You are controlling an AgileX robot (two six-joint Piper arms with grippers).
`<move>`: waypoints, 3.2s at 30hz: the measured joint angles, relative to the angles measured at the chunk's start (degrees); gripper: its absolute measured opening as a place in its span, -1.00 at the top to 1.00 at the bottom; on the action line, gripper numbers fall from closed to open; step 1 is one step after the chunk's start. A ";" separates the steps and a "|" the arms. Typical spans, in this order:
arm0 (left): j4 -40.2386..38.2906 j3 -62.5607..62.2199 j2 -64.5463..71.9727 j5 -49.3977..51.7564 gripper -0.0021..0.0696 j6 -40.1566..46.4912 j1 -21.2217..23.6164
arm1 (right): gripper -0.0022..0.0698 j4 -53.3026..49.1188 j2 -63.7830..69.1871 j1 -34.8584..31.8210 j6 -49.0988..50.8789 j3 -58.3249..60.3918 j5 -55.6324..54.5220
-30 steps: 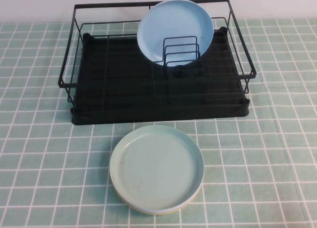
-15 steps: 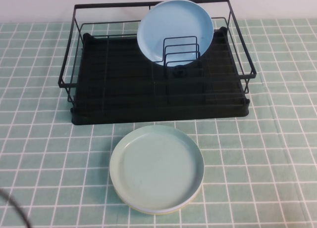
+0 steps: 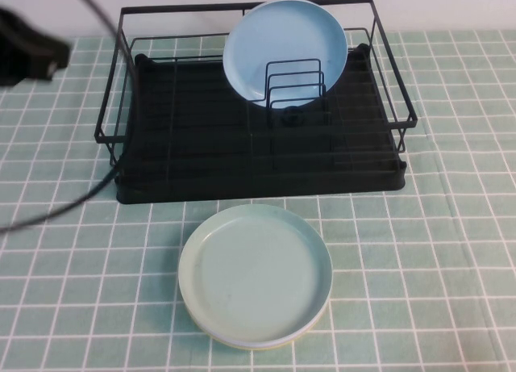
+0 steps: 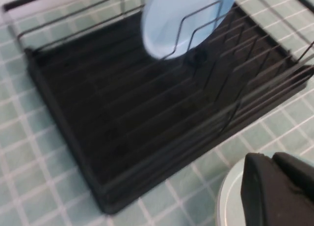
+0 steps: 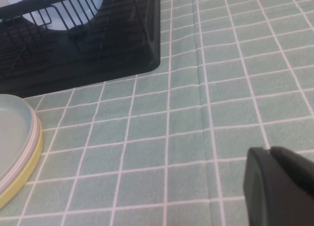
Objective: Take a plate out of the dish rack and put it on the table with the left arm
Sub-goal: Grasp the plate from the shelf, then place the plate from the table
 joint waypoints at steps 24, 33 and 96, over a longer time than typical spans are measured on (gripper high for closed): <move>-8.74 -25.63 39.13 -17.70 -0.47 31.62 -10.85 | 0.99 0.00 0.00 0.00 0.00 0.00 0.00; -15.21 -25.63 46.27 -31.26 -0.49 35.89 -13.39 | 0.99 0.00 0.00 0.00 0.00 0.00 0.00; -15.32 -28.66 30.65 2.04 0.94 9.25 -5.53 | 0.99 0.00 0.00 0.00 0.00 0.00 0.00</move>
